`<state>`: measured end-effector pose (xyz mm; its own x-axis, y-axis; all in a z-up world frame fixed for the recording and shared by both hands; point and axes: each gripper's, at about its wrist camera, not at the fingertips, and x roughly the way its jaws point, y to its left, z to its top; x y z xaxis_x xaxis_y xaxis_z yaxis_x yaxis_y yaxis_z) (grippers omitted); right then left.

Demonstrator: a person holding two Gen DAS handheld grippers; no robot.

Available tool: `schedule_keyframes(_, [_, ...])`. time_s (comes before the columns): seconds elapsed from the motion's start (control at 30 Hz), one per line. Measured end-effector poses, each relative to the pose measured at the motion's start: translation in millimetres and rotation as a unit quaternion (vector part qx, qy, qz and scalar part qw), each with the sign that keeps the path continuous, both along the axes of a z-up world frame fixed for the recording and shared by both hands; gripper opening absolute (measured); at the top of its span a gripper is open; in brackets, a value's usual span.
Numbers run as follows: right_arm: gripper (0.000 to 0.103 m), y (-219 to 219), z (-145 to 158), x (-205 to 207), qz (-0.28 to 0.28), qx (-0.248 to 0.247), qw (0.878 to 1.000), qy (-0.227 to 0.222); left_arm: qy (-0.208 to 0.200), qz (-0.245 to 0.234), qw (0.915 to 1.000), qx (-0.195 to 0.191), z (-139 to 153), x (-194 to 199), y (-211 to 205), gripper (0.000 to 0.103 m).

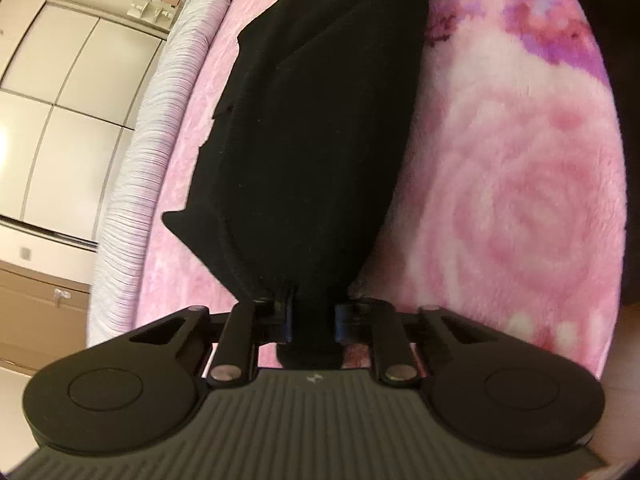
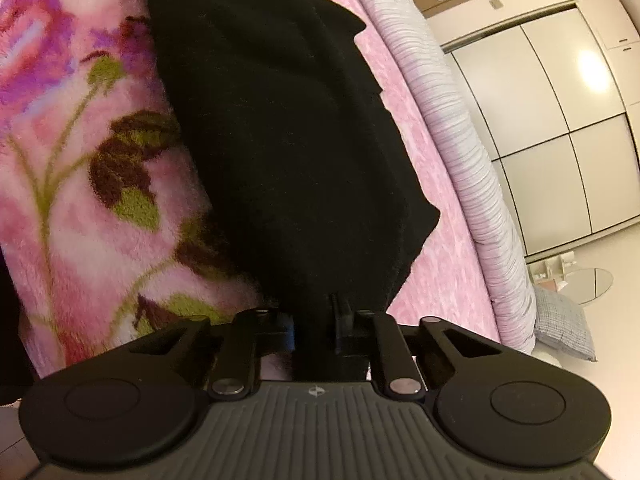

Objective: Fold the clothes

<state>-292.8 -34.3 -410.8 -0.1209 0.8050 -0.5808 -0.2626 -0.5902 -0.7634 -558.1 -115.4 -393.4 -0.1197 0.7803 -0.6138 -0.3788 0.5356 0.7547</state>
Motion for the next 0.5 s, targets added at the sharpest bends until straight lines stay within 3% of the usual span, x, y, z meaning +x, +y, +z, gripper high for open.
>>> schedule_keyframes(0.2, [0.008, -17.4, 27.5, 11.8, 0.004, -0.027, 0.999, 0.023, -0.04, 0.005, 0.9991, -0.012, 29.0, -2.8, -16.1, 0.009])
schedule_keyframes(0.4, [0.008, -42.2, 58.8, 24.3, 0.01, -0.057, 0.997, 0.042, -0.064, -0.003, 0.9976, -0.025, 53.5, 3.8, -65.8, 0.009])
schedule_keyframes(0.5, [0.008, -76.5, 68.5, 35.6, 0.017, -0.079, 0.996, 0.04, -0.074, -0.008, 0.9965, -0.037, 64.5, 11.0, -102.9, 0.009])
